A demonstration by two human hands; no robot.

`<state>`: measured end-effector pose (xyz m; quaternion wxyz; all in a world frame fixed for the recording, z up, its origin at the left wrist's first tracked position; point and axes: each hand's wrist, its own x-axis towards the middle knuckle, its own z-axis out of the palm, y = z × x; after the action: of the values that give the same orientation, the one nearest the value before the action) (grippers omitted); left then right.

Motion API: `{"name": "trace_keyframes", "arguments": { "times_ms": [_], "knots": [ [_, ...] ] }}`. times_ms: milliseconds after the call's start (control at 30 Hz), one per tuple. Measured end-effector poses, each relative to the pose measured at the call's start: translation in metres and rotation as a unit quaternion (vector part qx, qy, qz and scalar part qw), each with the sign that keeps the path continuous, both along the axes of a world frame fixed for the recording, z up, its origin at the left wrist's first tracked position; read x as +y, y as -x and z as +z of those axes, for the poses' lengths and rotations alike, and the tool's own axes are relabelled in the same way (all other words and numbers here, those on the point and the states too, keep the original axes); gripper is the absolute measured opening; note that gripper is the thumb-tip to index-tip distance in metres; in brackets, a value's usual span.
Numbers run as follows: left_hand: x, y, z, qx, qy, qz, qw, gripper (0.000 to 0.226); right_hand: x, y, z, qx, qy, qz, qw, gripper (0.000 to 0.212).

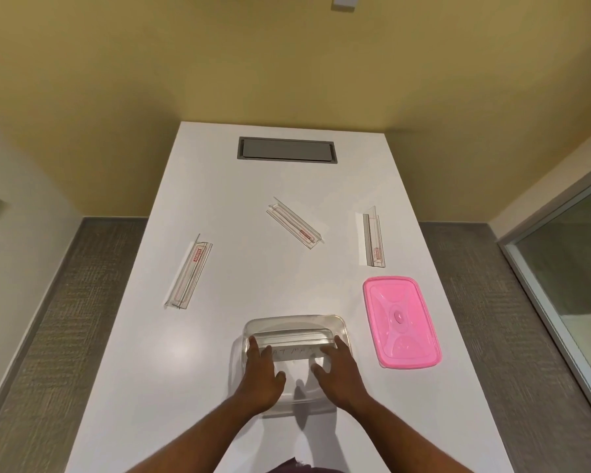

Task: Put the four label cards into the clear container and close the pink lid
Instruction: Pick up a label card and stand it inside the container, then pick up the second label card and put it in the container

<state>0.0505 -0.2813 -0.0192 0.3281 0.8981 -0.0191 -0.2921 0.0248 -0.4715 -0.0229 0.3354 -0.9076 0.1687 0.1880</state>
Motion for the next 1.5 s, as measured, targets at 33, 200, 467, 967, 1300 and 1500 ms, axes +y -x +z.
{"name": "trace_keyframes", "arguments": {
  "times_ms": [33, 200, 467, 967, 1300, 1500],
  "knots": [
    [0.0, -0.002, 0.002, 0.0, -0.001, 0.001, 1.0, 0.062, 0.0, 0.0, 0.002, 0.001, 0.002, 0.002, 1.0, 0.052],
    [0.0, -0.02, 0.018, -0.029, 0.032, 0.03, 0.999, 0.052, 0.002, -0.008, 0.02, -0.02, 0.001, -0.024, 1.0, 0.044],
    [0.019, -0.057, 0.045, -0.078, 0.146, 0.193, 0.967, 0.016, 0.012, -0.056, 0.06, -0.092, -0.082, -0.095, 0.988, 0.016],
    [0.161, -0.146, -0.005, 0.029, 0.165, 0.617, 0.769, 0.015, 0.116, -0.25, 0.074, 0.01, -0.142, 0.077, 0.987, 0.013],
    [0.195, -0.174, -0.047, 0.122, 0.262, 0.682, 0.672, 0.029, 0.227, -0.354, 0.036, 0.038, -0.111, 0.167, 0.979, 0.051],
    [0.193, -0.179, -0.054, 0.121, 0.273, 0.693, 0.656, 0.014, 0.245, -0.377, 0.013, 0.042, -0.021, 0.242, 0.969, 0.04]
  ]
}}
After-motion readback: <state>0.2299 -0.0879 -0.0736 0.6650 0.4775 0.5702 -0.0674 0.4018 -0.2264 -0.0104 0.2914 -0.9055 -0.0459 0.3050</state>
